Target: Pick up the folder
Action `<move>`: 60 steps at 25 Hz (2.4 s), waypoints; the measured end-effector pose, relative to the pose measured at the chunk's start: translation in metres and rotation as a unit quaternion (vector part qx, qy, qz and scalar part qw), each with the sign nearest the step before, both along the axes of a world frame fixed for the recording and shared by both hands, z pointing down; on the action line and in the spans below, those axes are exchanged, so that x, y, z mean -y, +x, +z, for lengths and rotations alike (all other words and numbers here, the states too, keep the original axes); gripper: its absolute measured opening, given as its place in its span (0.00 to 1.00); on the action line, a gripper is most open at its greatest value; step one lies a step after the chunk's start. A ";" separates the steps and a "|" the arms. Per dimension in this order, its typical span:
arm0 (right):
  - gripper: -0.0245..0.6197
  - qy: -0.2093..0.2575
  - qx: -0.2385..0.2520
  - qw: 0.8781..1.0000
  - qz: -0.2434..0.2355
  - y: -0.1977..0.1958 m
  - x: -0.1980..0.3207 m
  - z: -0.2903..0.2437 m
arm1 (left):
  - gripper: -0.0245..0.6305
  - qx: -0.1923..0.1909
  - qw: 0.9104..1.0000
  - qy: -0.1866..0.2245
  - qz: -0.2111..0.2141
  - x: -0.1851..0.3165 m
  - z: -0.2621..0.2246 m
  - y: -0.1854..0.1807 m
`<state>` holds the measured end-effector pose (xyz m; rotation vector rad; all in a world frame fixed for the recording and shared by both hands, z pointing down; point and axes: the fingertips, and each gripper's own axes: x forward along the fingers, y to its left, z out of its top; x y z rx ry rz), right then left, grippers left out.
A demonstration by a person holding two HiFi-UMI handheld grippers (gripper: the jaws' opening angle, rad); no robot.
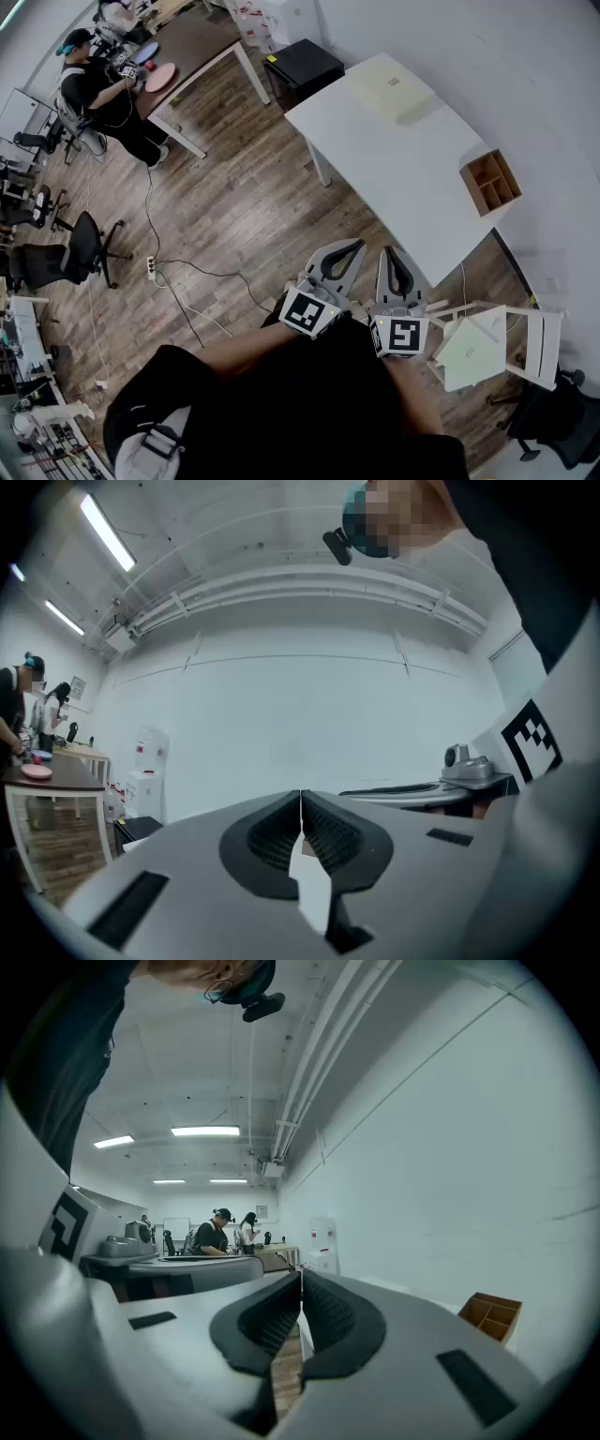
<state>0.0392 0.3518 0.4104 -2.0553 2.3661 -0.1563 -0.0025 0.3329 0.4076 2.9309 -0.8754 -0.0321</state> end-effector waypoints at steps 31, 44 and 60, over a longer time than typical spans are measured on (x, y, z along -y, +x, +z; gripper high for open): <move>0.10 -0.045 0.016 0.997 -0.057 -0.082 0.108 0.039 | 0.06 -0.009 0.998 -0.052 -0.034 0.107 0.033 -0.086; 0.10 -0.077 -0.006 0.994 -0.079 -0.185 0.281 0.049 | 0.06 -0.031 0.994 -0.074 -0.069 0.290 0.040 -0.205; 0.10 -0.106 0.004 0.994 -0.009 -0.203 0.340 0.066 | 0.06 -0.036 0.996 -0.078 -0.007 0.357 0.043 -0.233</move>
